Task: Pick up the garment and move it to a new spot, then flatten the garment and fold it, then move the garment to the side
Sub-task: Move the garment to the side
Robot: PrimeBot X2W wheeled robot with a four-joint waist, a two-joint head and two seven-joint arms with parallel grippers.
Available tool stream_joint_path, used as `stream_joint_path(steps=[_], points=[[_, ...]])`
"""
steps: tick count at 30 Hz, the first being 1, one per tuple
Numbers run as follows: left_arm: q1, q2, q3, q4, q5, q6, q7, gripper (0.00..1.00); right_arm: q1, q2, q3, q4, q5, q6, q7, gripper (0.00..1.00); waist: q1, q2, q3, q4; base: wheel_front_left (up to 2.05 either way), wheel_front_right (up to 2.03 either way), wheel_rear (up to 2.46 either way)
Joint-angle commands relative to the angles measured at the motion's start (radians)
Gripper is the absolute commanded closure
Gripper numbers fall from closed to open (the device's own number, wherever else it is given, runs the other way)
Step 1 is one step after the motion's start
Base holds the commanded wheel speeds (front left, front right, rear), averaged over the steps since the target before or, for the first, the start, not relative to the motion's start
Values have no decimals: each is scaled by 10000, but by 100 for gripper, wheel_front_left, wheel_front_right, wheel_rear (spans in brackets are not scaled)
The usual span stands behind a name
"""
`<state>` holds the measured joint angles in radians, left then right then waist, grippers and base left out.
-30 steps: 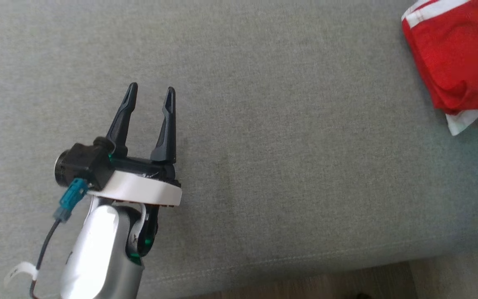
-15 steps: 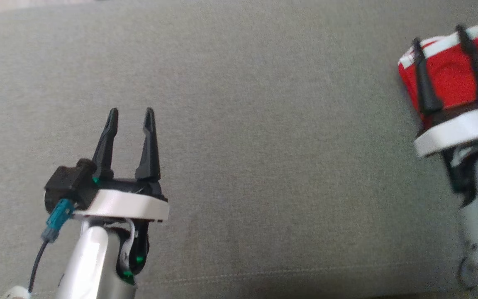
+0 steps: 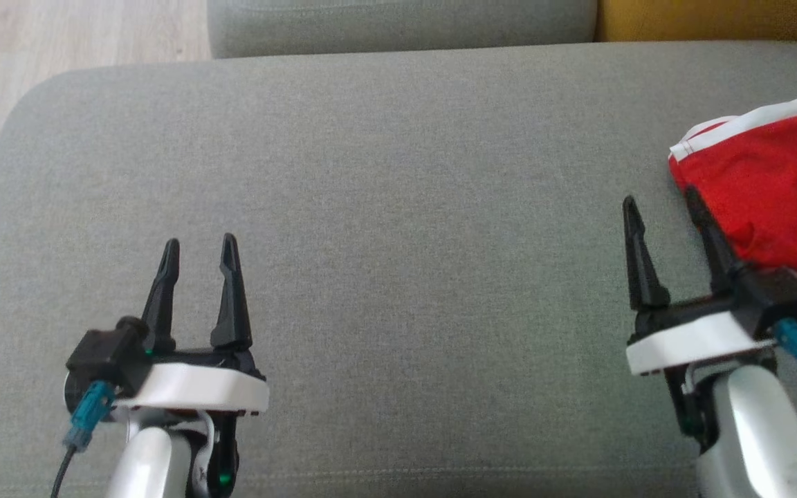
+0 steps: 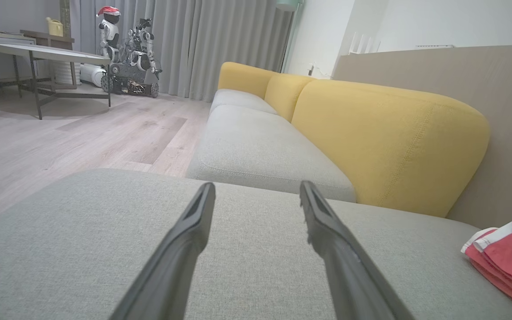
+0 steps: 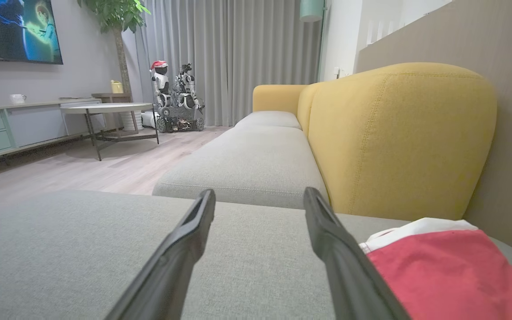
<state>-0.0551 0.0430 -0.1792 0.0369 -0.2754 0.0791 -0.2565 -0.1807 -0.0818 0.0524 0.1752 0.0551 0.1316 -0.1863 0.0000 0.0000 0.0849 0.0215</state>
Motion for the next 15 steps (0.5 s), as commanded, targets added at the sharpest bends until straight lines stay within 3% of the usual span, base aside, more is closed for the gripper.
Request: stream_joint_path(steps=[1, 15], points=[[-190, 72, 395, -408, 84, 12, -53, 0, -93, 89, 139, -291, -110, -9, -159, 0, 0, 0, -84, 26, 0, 0, 0], [600, 72, 277, -465, 532, -207, -53, 0, 949, 311, -46, -208, -381, -9, -610, 0, 0, 0, -639, -33, 0, 0, 0]])
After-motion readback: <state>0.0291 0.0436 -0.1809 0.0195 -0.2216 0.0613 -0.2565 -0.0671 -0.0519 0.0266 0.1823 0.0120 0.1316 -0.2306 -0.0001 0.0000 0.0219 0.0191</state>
